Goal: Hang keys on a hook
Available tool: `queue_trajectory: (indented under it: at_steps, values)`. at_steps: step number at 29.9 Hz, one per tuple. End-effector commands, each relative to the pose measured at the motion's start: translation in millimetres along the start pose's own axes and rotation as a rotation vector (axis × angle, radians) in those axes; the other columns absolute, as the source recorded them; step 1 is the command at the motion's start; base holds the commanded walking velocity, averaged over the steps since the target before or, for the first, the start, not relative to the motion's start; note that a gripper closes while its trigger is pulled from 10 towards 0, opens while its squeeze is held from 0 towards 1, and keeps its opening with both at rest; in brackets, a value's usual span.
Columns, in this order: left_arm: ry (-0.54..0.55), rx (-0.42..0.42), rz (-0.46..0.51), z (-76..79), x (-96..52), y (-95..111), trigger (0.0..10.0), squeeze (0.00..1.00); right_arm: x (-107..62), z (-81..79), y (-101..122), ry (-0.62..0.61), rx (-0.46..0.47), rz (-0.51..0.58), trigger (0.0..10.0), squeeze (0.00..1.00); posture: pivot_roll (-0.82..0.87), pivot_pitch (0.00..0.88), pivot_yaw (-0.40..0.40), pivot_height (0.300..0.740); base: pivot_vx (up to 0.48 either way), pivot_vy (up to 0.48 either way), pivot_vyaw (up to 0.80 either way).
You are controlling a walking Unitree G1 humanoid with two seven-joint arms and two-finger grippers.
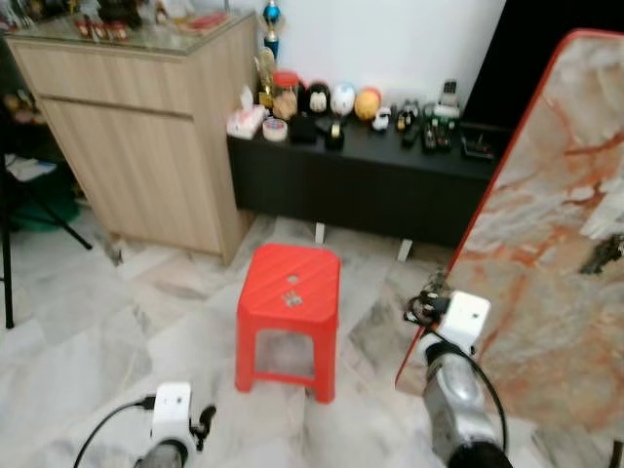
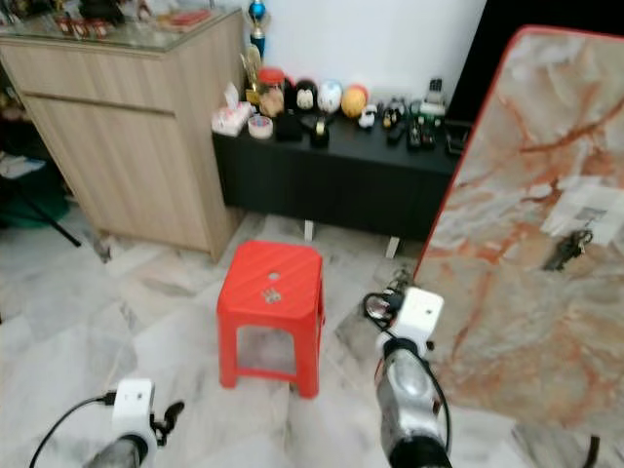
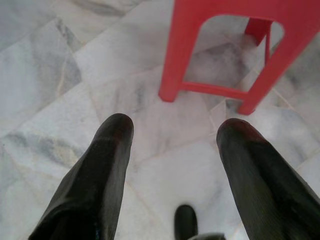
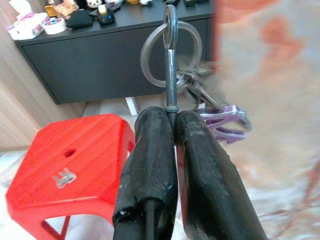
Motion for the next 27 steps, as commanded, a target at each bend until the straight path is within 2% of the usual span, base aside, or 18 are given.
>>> queue_trajectory:
  at_steps: [1,27]
  values:
    - [-0.015,0.001,-0.024,5.4,-1.1,-6.9,10.0,0.0,0.5,11.7,0.9,-0.036,-0.006,0.008,10.0,0.0,0.03,0.0,-0.05,0.74,0.0,-0.322,0.0]
    - [-0.007,-0.003,-0.019,3.6,-0.2,-4.1,10.0,0.0,-0.5,14.0,2.6,-0.057,-0.03,0.027,10.0,0.0,0.03,0.0,-0.05,0.74,0.0,-0.324,0.0]
Point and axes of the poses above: a point about 5 cm out from each wrist's last joint towards the gripper, its own x axis pointing out of the wrist towards the gripper, its own y axis along the axis of the wrist's last joint, z = x × y, the point moved 1 cm from there along x, pointing out of the wrist towards the gripper, and after that the axes turned 15 degrees about -x, right-handed, at the moved point
